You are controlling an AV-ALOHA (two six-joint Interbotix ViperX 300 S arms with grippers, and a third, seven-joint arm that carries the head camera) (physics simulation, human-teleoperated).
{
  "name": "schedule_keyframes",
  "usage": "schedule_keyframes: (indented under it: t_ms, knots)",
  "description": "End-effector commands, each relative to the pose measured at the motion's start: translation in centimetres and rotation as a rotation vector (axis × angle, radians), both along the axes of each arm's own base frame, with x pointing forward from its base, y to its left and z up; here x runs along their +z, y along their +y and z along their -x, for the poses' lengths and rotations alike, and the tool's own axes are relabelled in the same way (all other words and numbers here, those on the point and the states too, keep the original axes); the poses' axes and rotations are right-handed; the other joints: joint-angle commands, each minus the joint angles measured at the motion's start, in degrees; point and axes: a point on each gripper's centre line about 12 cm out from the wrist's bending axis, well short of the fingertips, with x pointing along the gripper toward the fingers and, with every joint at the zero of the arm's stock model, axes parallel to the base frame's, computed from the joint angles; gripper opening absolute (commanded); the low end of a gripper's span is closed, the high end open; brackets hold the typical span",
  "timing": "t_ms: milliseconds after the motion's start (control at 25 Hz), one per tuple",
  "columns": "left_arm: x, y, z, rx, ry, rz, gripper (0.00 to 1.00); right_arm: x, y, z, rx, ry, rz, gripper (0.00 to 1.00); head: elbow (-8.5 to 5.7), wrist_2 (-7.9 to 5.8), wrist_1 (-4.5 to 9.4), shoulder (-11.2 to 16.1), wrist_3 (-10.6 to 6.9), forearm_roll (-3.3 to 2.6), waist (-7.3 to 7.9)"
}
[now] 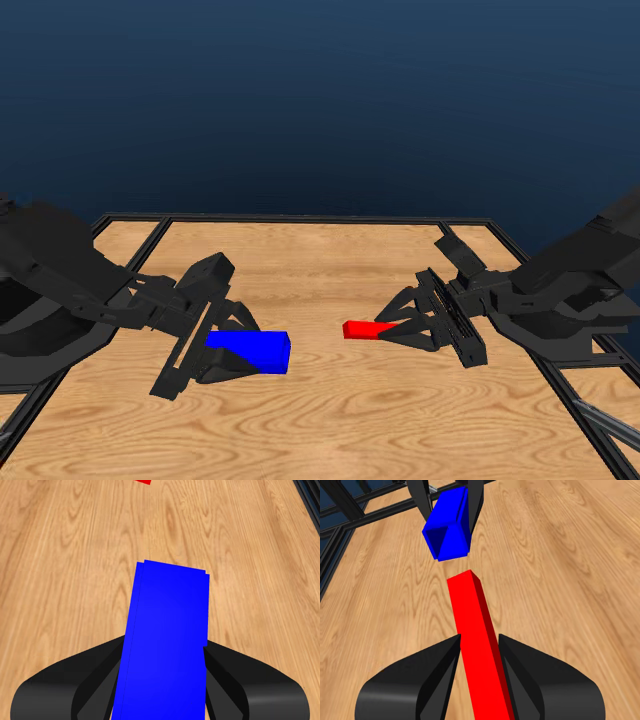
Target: Insert peg into socket
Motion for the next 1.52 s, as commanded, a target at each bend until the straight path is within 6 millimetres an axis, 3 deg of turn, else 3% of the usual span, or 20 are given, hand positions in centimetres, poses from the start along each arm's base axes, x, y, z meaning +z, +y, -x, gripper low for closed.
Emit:
schedule_keyframes:
  t_ms: [40,80,200,240,280,360,400,440,520,560,760,800,1000,1120,1280,1320,1360,1480,1520]
  knots:
    - [1.0,-1.1,-1.2,-0.038,-0.031,-0.001,0.00,2.4,-0.6,-2.8,-0.002,-0.053,0.015,0.00,-0.31,-0.11,-1.52,-0.66,0.83,0.35,1.49]
    - [1.5,-0.5,-1.0,-0.006,-0.037,0.021,0.00,2.1,-0.5,-2.5,0.007,-0.029,0.001,0.00,-0.26,-0.06,-1.72,-0.71,0.82,0.42,1.69]
    - [0.9,-0.2,-0.8,-0.015,0.000,0.007,0.00,2.4,-0.8,-4.3,0.019,-0.005,0.005,0.00,-0.17,0.30,-1.89,-0.89,0.76,0.63,2.14]
    - [2.8,-0.6,-1.6,-0.022,-0.065,0.020,0.00,2.4,-0.2,-4.6,0.050,0.004,0.016,0.00,-0.15,0.59,-2.14,-0.94,0.65,0.73,2.30]
    - [1.6,-0.4,-1.1,-0.015,-0.042,0.010,0.00,2.8,-0.2,-5.3,0.050,-0.005,0.012,0.00,-0.17,0.71,-2.23,-0.98,0.61,0.79,2.44]
    - [2.6,-0.4,-1.5,-0.021,-0.067,0.011,0.00,3.0,-0.1,-6.1,0.056,-0.003,0.004,0.00,-0.17,0.73,-2.46,-1.00,0.46,0.85,2.66]
    - [3.4,-0.4,-1.8,-0.021,-0.085,0.016,0.00,1.8,0.2,-6.0,0.077,0.042,0.013,0.00,-0.18,0.70,-2.49,-0.99,0.42,0.87,2.75]
    - [3.0,-0.1,-1.5,-0.019,-0.063,0.011,0.00,2.5,0.4,-6.6,0.080,0.019,0.007,0.00,-0.19,0.70,-2.40,-1.02,0.36,0.89,2.82]
    - [2.4,-0.3,-1.4,-0.028,-0.047,0.004,0.00,2.1,0.2,-6.9,0.076,0.036,0.002,0.00,-0.20,0.75,-2.40,-1.07,0.21,0.92,2.92]
    - [3.1,-0.1,-1.9,-0.017,-0.073,0.012,0.00,2.3,0.3,-7.2,0.076,0.030,-0.004,0.00,-0.21,0.76,-2.58,-1.07,0.21,0.93,2.96]
    - [1.4,-0.1,-1.2,-0.034,-0.008,-0.008,0.00,1.9,0.8,-7.9,0.086,0.043,-0.018,0.00,-0.28,0.73,-2.65,-1.03,0.41,0.93,2.97]
    - [2.3,0.2,-2.0,-0.022,-0.046,-0.006,0.00,1.9,0.6,-7.9,0.080,0.043,-0.019,0.00,-0.28,0.74,-2.66,-1.02,0.48,0.93,2.95]
    - [2.4,0.1,-2.0,-0.023,-0.046,-0.001,0.00,3.1,1.0,-8.2,0.112,0.029,-0.004,0.00,-0.35,0.82,-2.82,-0.97,0.56,0.97,3.03]
    - [2.2,-0.1,-2.1,-0.034,-0.041,-0.010,0.00,2.6,1.5,-8.4,0.129,0.048,0.000,0.00,-0.33,0.80,-2.86,-0.94,0.49,0.99,3.10]
    - [3.5,-0.1,-2.5,-0.026,-0.068,0.009,0.00,2.2,1.4,-9.8,0.113,0.053,-0.019,0.00,-0.26,0.85,-2.89,-0.94,0.49,0.99,3.07]
    - [2.4,-0.1,-2.1,-0.034,-0.036,-0.002,0.00,1.9,1.4,-10.1,0.118,0.065,-0.013,0.00,-0.27,0.90,-3.04,-0.92,0.52,1.00,3.06]
    - [3.1,-0.3,-2.8,-0.047,-0.036,-0.010,0.00,1.6,1.3,-10.4,0.122,0.081,-0.004,0.00,-0.30,0.96,-3.04,-0.93,0.58,1.01,3.07]
    - [3.3,-0.3,-2.5,-0.039,-0.049,0.010,0.00,1.8,1.2,-11.8,0.128,0.078,0.007,0.00,-0.32,1.01,-3.09,-0.90,0.55,1.00,3.00]
    - [3.1,-0.6,-2.9,-0.049,-0.034,-0.002,0.00,2.9,1.2,-12.6,0.129,0.047,0.007,0.00,-0.32,1.04,-3.09,-0.86,0.45,0.99,2.96]
